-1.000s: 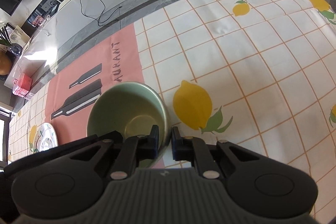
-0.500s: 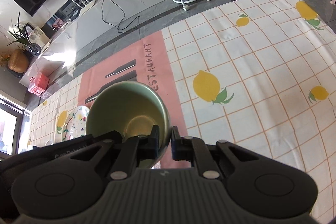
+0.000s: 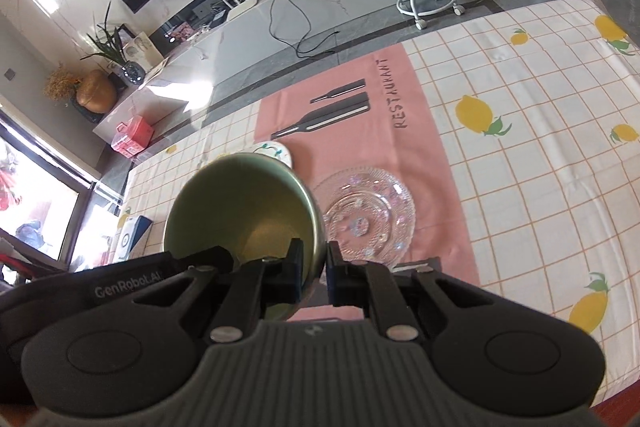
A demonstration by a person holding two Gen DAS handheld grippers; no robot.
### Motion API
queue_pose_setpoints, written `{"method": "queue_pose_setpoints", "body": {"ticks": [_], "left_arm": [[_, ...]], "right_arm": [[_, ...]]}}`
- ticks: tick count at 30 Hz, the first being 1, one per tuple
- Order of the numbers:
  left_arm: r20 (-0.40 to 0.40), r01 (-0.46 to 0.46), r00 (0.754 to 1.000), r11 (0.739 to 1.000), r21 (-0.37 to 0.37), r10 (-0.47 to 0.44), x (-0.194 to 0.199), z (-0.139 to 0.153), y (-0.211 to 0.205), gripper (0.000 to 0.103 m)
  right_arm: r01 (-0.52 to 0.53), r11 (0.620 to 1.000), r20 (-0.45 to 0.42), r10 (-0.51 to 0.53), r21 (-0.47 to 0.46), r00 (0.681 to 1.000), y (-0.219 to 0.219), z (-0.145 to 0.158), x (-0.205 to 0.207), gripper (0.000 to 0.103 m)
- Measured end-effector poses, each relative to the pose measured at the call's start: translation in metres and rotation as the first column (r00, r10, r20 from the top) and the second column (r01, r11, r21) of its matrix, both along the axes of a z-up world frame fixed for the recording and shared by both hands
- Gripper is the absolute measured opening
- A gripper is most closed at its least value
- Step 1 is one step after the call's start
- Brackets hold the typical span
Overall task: Organize plates and bowls
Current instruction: 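Carry the green bowl with the left gripper and lower it into the steel bowls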
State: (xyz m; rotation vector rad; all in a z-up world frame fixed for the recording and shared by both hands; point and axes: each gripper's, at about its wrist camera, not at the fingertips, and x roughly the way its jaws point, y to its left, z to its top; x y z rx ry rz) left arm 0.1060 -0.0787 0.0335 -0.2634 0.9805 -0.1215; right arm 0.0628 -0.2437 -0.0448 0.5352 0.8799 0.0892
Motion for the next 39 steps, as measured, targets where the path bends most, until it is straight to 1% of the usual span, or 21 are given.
{"method": "queue_pose_setpoints", "body": {"ticks": [3, 8, 11, 14, 20, 27, 33, 36, 39], "left_arm": [[0.018, -0.046, 0.999, 0.999, -0.016, 0.046, -0.019, 0.005, 0.024, 0.010], [0.024, -0.095, 0.995, 0.995, -0.006, 0.095, -0.042, 0.002, 0.056, 0.011], [0.011, -0.116, 0.993, 0.993, -0.014, 0.116, -0.051, -0.006, 0.071, 0.011], [-0.023, -0.123, 0.992, 0.992, -0.031, 0.122, -0.055, -0.018, 0.082, 0.011], [-0.073, -0.120, 0.990, 0.991, -0.050, 0.117, -0.062, -0.042, 0.093, 0.012], [-0.113, -0.131, 0.986, 0.990, -0.056, 0.124, -0.058, -0.058, 0.102, 0.012], [-0.155, -0.113, 0.982, 0.993, -0.034, 0.106, -0.052, -0.072, 0.103, 0.012], [-0.172, -0.105, 0.980, 0.994, -0.001, 0.103, -0.047, -0.076, 0.102, 0.012], [-0.183, -0.077, 0.980, 0.997, 0.028, 0.081, -0.044, -0.077, 0.102, 0.014]], "right_arm": [[-0.041, 0.999, 0.016, 0.041, 0.006, 0.999, 0.022, 0.006, -0.014, 0.009], [-0.110, 0.994, 0.013, 0.110, 0.015, 0.994, 0.055, 0.005, -0.028, 0.009], [-0.140, 0.990, -0.004, 0.140, 0.024, 0.990, 0.071, 0.000, -0.031, 0.009], [-0.165, 0.986, -0.024, 0.166, 0.020, 0.986, 0.082, -0.007, -0.034, 0.008], [-0.189, 0.982, -0.087, 0.190, 0.017, 0.978, 0.088, -0.026, -0.033, 0.008], [-0.203, 0.979, -0.142, 0.203, 0.014, 0.969, 0.095, -0.044, -0.025, 0.008], [-0.219, 0.976, -0.178, 0.216, 0.002, 0.960, 0.101, -0.057, -0.013, 0.008], [-0.242, 0.970, -0.194, 0.234, -0.019, 0.953, 0.107, -0.062, -0.006, 0.007], [-0.269, 0.962, -0.210, 0.254, -0.042, 0.944, 0.114, -0.067, 0.001, 0.007]]}}
